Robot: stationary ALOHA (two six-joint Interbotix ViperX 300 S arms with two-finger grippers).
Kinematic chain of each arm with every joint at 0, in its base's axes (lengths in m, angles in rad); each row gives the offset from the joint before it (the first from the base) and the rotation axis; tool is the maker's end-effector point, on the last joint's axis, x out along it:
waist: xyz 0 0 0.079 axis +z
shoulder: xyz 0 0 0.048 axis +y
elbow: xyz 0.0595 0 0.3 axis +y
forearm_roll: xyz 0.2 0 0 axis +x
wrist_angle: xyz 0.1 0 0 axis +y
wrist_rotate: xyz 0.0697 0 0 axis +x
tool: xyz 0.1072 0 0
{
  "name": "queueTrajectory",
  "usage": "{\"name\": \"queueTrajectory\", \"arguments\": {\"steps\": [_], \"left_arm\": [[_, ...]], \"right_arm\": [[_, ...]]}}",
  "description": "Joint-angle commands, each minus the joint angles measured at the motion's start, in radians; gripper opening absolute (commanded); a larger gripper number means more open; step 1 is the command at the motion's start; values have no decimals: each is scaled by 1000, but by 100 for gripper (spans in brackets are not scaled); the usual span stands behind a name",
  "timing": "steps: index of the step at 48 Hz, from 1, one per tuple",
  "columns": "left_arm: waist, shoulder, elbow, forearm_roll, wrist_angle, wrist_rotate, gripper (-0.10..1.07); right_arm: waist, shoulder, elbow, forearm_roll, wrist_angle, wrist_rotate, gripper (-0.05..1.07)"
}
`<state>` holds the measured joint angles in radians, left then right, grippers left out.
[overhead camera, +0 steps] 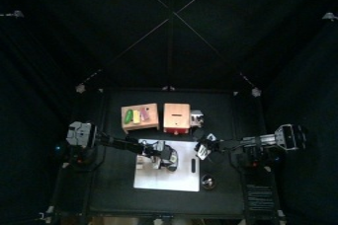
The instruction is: Grab piece of cut sushi
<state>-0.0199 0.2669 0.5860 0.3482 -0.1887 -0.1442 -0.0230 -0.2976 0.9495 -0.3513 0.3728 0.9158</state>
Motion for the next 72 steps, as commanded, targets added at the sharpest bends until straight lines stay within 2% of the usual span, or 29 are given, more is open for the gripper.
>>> {"name": "queueTrajectory", "arguments": {"steps": [1,28,45,59,72], "left_arm": [[3,2,-29,-3,-3,-2,100],[9,31,-28,-12,3,2,99],[9,31,-28,-15,5,2,74],[8,-48,-26,-14,97,3,71],[8,-80,-18,-12,114,3,71]], "right_arm": [[0,-18,-11,0,-5,-2,65],[0,-12,-11,-2,-5,0,65],[0,-12,-11,-3,-5,0,65],[0,-12,-12,-2,-5,0,65],[0,-12,-12,2,-5,0,65]]}}
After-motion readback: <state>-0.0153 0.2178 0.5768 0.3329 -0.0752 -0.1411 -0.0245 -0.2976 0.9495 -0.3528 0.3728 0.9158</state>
